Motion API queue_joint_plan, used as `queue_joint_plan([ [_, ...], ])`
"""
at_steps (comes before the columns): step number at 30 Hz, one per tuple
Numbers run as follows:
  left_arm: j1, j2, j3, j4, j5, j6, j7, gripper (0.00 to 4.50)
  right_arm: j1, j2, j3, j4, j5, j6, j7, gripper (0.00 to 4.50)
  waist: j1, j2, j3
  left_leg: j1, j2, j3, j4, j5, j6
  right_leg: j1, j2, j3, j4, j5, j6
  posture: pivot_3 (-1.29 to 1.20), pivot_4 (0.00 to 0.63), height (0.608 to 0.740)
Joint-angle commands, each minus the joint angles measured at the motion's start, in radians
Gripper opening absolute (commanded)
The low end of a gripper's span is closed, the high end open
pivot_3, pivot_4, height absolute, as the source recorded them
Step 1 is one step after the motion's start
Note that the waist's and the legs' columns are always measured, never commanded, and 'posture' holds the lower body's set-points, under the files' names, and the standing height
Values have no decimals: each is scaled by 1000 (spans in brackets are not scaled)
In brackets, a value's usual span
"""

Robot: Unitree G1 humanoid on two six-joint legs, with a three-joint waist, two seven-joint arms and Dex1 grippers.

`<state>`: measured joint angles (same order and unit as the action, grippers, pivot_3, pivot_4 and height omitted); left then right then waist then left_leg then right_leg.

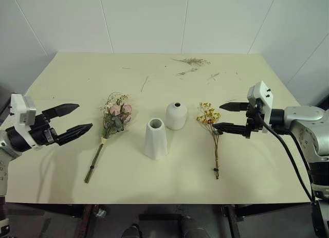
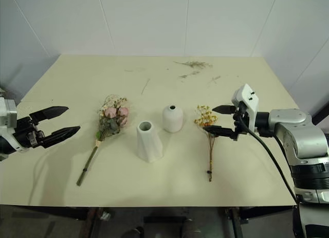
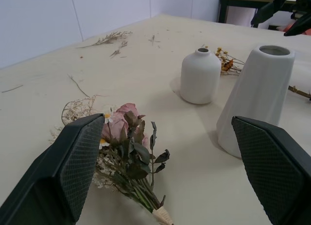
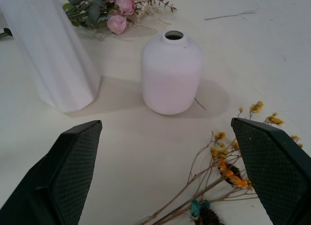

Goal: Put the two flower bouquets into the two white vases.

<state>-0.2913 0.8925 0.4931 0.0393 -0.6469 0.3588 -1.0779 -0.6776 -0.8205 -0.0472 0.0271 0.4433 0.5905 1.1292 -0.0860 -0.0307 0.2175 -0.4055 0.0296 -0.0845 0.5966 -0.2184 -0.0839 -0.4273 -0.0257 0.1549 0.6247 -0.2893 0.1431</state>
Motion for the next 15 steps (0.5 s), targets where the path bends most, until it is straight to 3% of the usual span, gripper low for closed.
queue_joint_plan([
  [1, -22, 2, 16, -11, -15, -18, -3, 4477, -3, 3, -28, -44, 21, 1, -17, 4500, 1, 0, 0, 0, 0, 0, 0, 0, 0, 0, 0, 0, 0, 0, 0, 0, 150, 740],
  [10, -42, -24, 11, 4, -16, -39, -6, 4477, -19, 13, -18, -17, -43, 36, -144, 4500, 1, 0, 0, 0, 0, 0, 2, 0, 0, 0, 0, 0, 2, 0, 0, 0, 150, 740],
  [15, -77, -35, 5, 31, -15, -66, -23, 4477, -20, -1, 6, -22, -99, 161, -248, 4500, 1, 0, 0, 0, 0, 0, 2, 0, 0, 0, 0, 0, 2, 0, 0, 0, 150, 740],
])
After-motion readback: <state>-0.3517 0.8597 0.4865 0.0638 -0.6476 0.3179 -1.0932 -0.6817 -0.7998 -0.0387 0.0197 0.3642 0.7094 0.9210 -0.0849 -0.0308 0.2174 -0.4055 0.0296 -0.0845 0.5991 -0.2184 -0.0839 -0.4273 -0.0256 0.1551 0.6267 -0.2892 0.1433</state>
